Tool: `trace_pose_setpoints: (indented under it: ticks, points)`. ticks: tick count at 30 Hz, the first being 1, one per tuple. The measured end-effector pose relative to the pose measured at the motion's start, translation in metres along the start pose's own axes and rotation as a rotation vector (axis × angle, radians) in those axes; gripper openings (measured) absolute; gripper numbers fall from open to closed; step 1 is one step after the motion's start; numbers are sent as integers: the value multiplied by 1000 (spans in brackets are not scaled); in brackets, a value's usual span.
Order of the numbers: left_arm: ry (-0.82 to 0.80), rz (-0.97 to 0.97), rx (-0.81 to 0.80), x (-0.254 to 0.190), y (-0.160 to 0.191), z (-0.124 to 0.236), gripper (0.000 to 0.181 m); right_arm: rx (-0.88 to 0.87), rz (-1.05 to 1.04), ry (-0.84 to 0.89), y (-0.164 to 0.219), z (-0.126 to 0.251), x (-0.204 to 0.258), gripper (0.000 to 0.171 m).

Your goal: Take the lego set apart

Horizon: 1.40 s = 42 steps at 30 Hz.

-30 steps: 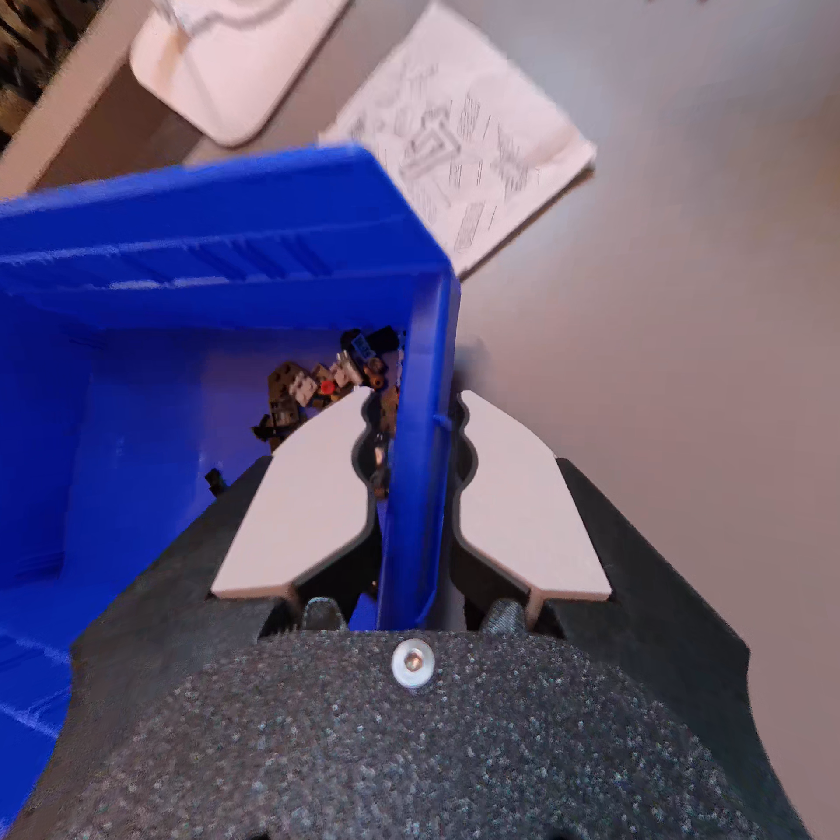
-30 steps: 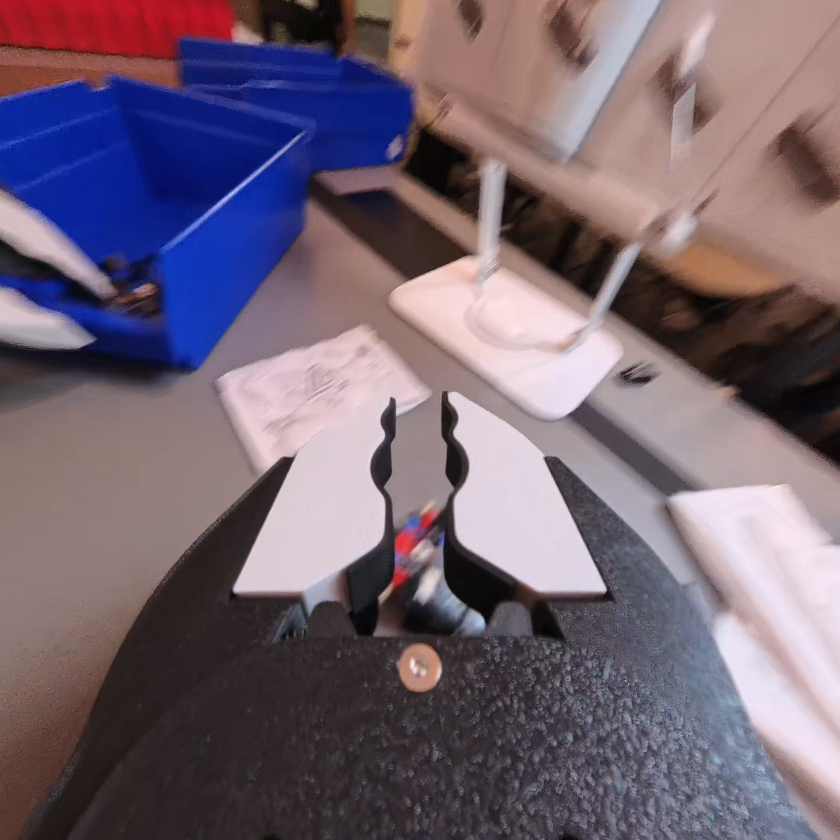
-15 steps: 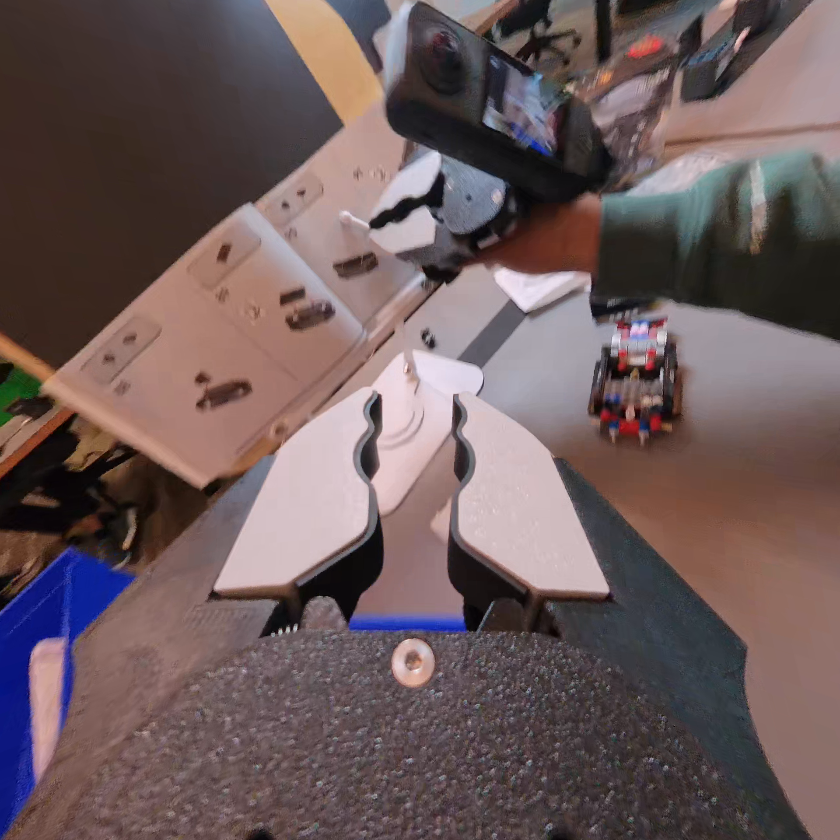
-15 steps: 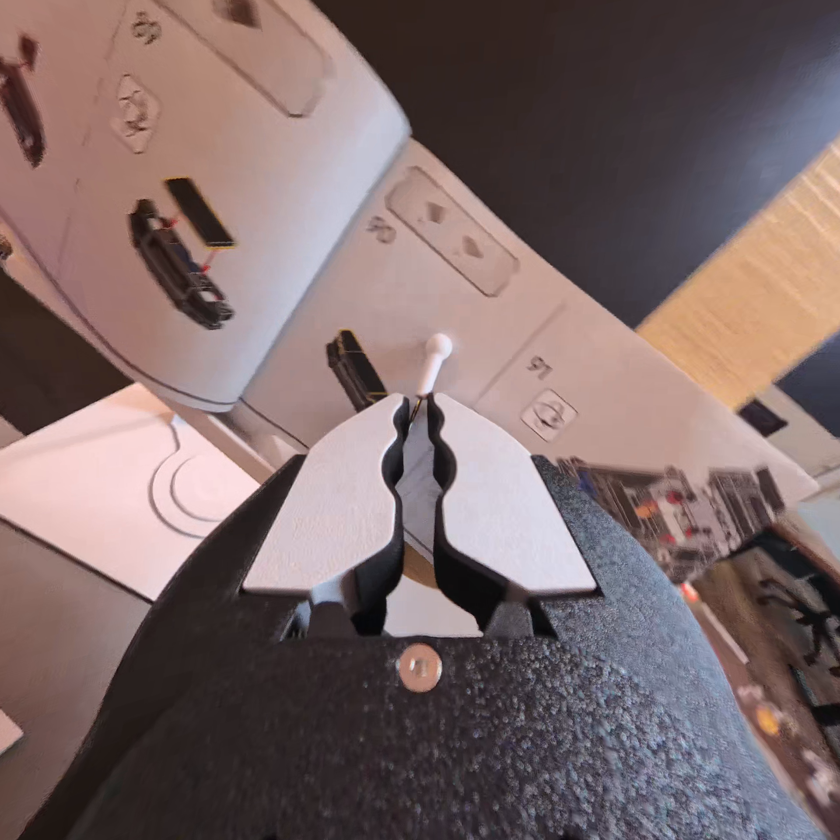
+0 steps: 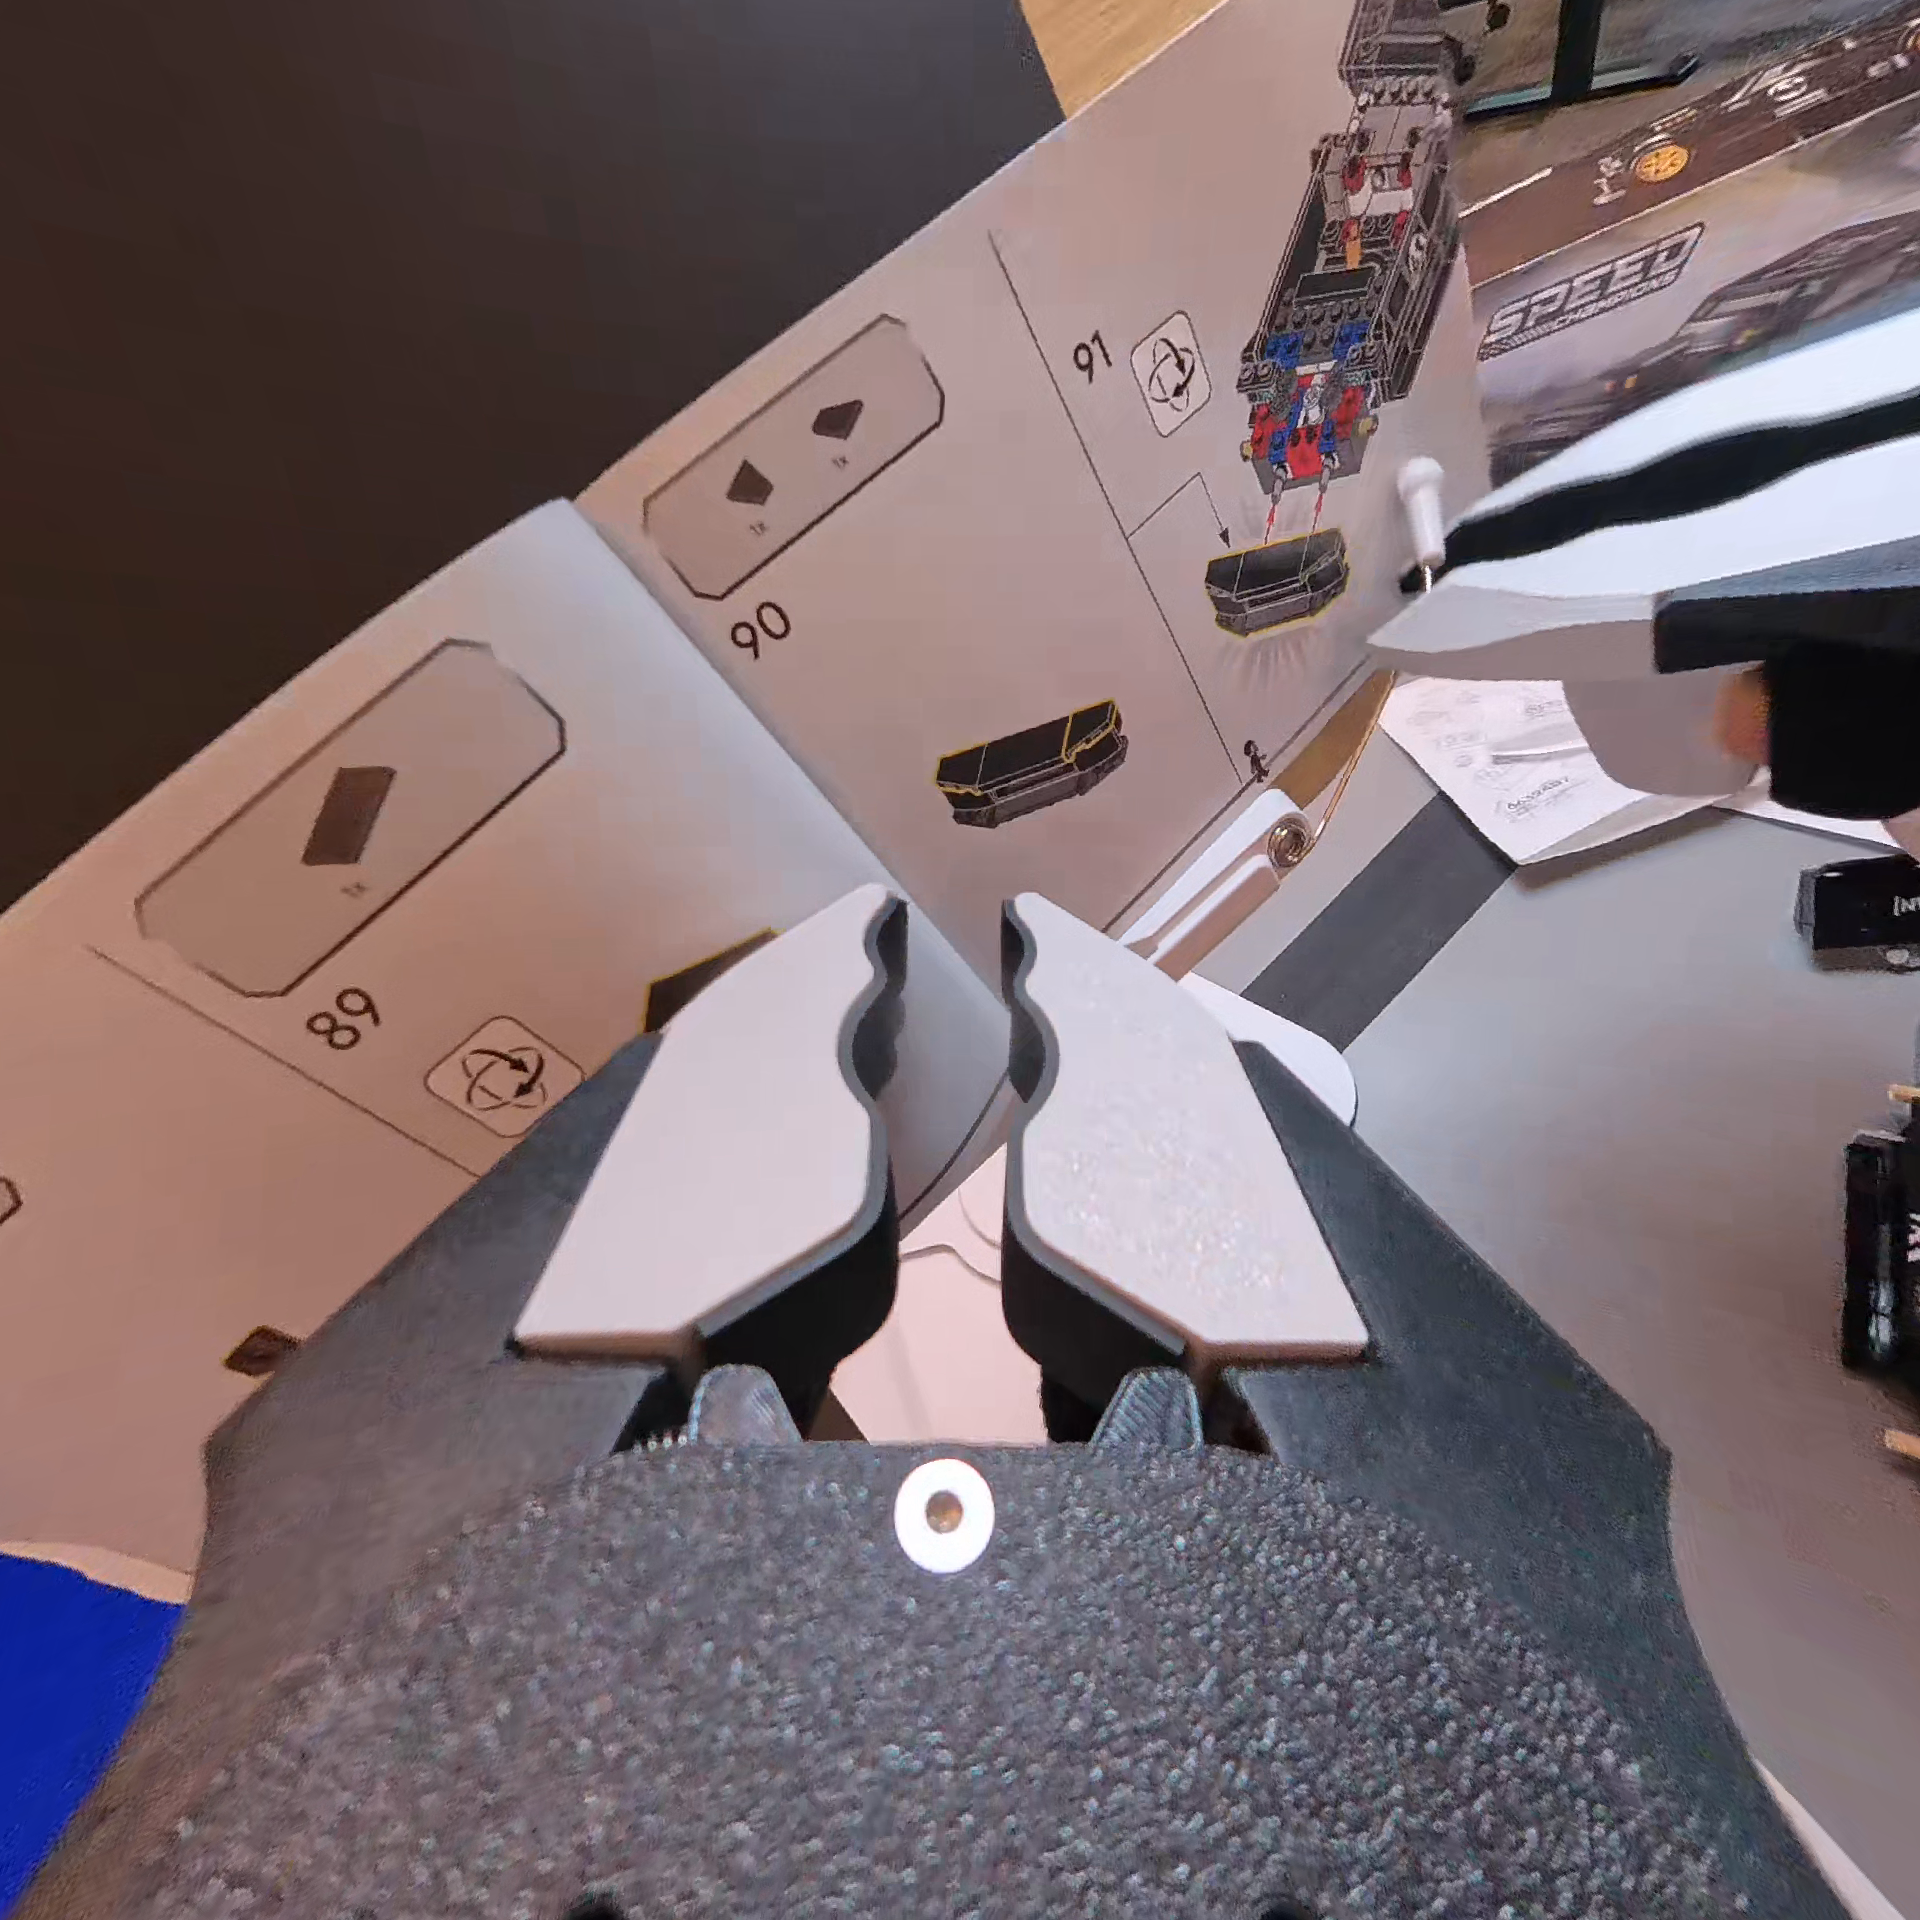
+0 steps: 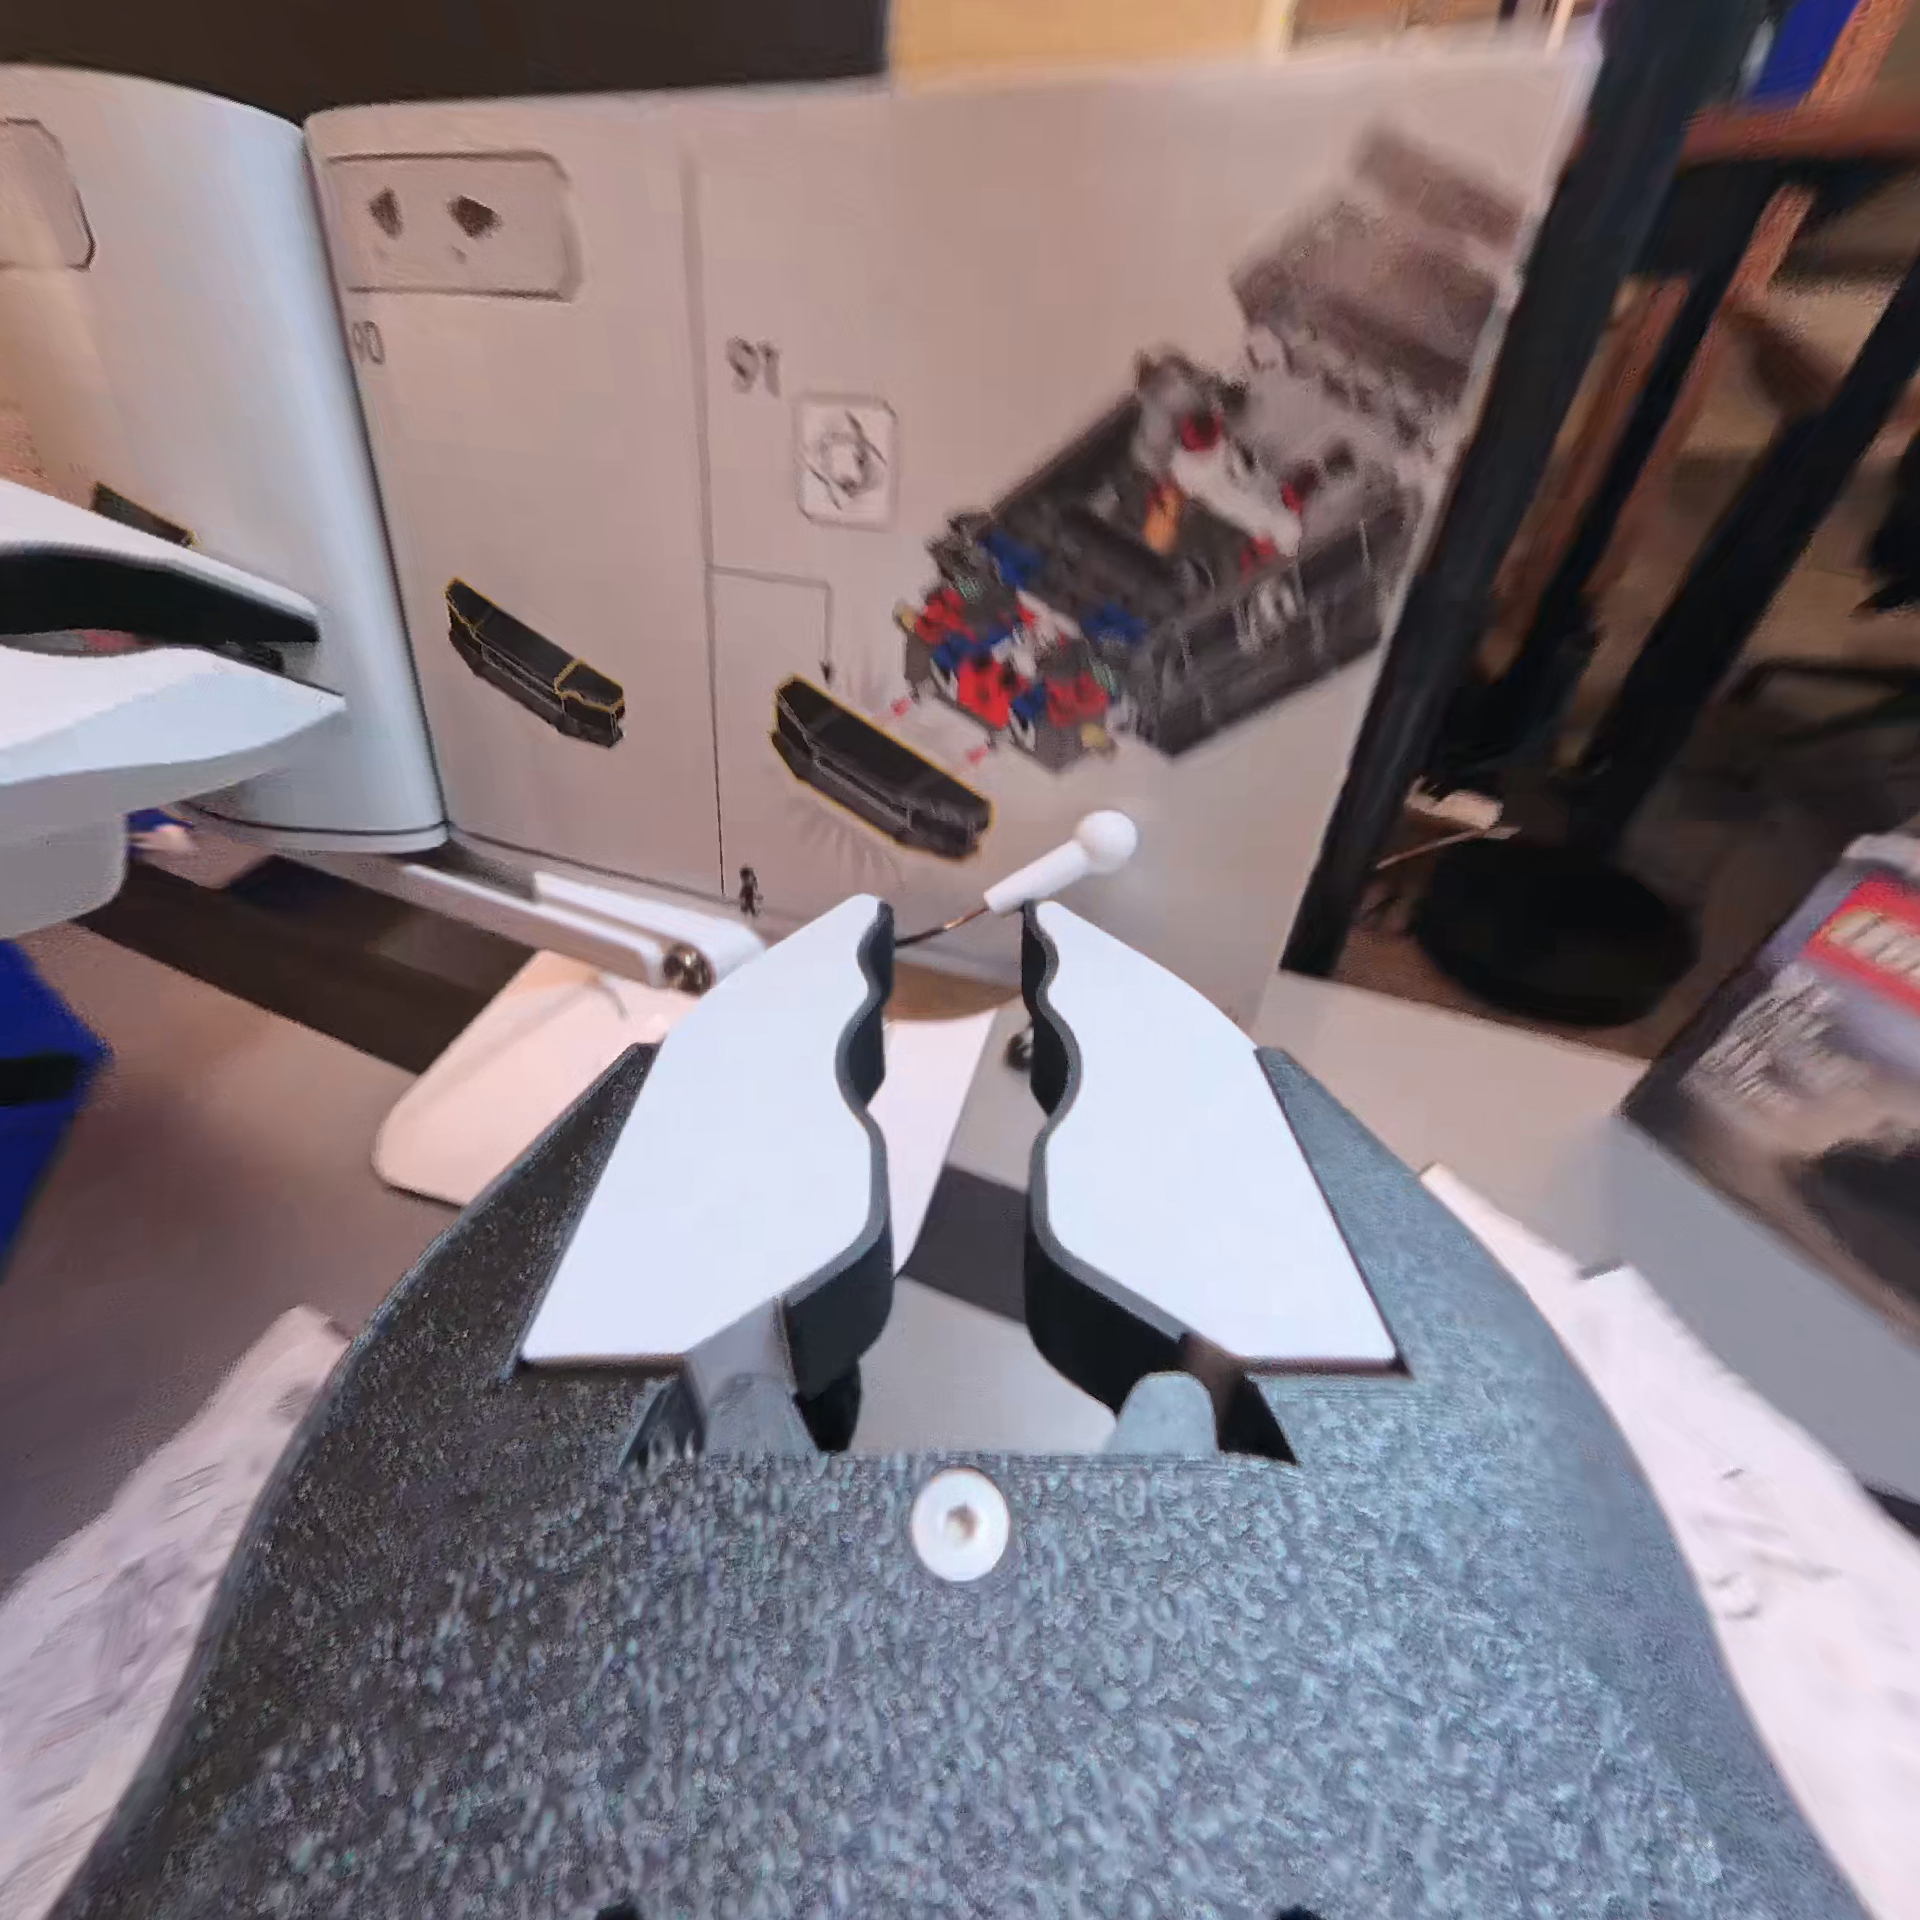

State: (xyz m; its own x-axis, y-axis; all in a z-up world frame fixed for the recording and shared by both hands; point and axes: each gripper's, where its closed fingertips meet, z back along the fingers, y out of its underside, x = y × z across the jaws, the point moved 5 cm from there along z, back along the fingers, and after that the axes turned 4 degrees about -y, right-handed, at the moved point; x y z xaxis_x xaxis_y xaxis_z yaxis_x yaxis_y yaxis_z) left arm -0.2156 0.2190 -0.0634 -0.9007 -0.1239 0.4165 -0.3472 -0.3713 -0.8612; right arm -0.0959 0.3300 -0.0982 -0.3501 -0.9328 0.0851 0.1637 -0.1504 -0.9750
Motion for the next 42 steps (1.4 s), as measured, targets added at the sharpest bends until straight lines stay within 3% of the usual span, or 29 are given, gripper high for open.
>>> trace_pose_setpoints:
  ticks: [3,7,12,19,26,29,32,37,42]
  points:
    - [38,-5,-18,-1,2,1,20,-1,-162,-47,17,8,-5,30]
    - [100,-5,-18,-3,8,1,22,-27,-160,59,26,29,-21,28]
    - [109,16,-43,2,15,9,22,-129,141,52,-14,44,20,33]
    - [69,66,-26,30,39,31,22,-76,458,-49,-59,-17,123,47]
    - [-9,164,29,76,75,58,22,-30,578,219,-71,-84,148,74]
    - [-31,205,24,91,81,68,22,-71,612,279,-71,-82,144,60]
    - [-52,218,7,103,83,74,21,-114,578,233,-71,-73,133,40]
    - [-28,256,-74,105,71,75,28,-133,479,68,-68,-61,118,35]
    - [-24,245,-53,98,64,66,42,-143,472,-40,-65,-55,113,31]
